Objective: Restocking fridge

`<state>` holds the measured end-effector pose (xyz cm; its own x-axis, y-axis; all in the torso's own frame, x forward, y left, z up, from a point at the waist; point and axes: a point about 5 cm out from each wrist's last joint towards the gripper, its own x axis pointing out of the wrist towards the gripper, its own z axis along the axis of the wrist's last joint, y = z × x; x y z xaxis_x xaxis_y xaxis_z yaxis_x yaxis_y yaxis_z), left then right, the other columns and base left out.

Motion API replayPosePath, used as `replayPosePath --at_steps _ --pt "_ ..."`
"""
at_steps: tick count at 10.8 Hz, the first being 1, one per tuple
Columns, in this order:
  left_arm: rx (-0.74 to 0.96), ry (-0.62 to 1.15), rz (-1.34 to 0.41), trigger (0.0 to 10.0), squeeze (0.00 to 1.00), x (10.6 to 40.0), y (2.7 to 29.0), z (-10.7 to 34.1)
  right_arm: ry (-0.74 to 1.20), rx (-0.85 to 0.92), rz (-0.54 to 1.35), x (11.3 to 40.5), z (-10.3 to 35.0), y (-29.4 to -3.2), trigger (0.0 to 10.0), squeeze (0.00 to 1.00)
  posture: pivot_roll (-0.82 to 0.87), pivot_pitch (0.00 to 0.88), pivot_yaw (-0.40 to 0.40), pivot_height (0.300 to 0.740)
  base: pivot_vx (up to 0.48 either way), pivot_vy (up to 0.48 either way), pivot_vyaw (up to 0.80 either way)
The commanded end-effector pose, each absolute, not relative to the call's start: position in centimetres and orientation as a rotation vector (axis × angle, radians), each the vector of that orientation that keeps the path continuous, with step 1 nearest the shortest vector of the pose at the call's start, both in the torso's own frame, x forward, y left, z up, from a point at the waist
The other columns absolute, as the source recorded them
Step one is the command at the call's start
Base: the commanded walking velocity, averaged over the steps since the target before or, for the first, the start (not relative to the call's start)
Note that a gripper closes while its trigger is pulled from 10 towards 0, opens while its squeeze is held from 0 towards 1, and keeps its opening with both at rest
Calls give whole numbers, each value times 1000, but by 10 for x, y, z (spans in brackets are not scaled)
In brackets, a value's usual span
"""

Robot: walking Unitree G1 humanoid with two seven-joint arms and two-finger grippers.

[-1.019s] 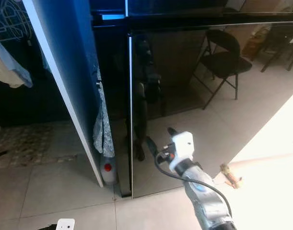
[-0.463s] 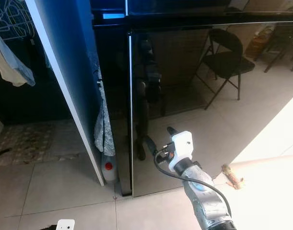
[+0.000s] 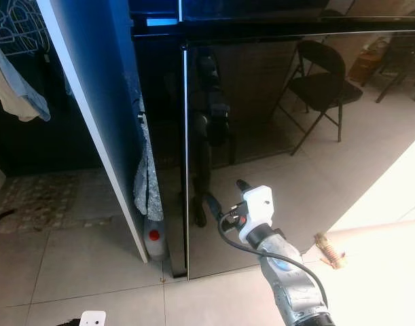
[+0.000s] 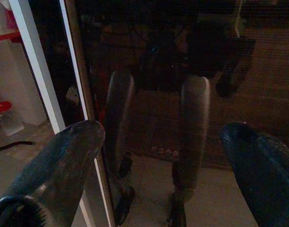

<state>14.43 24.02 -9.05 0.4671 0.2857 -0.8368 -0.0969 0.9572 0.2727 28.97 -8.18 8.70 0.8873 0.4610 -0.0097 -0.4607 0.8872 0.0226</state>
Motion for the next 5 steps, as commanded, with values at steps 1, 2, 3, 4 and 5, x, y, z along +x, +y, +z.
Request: replayPosePath --at_steps 1,2,3,4,5 --pt "196 1087 240 10000 0 138 239 -93 -18 14 479 294 96 -80 10000 0 -212 85 -19 740 0 0 0" --pt "191 1088 246 10000 0 136 237 -94 11 -23 372 307 97 -94 10000 0 -200 87 -28 740 0 0 0" --pt "192 1090 244 10000 0 136 237 -95 44 -51 254 305 89 -131 10000 0 -217 88 -23 740 0 0 0" --pt "197 1092 239 10000 0 136 237 -94 93 -88 160 300 79 -164 10000 0 -224 87 -21 740 0 0 0" --pt "198 1092 237 10000 0 136 237 -94 116 -98 120 295 73 -180 10000 0 -223 86 -20 740 0 0 0"
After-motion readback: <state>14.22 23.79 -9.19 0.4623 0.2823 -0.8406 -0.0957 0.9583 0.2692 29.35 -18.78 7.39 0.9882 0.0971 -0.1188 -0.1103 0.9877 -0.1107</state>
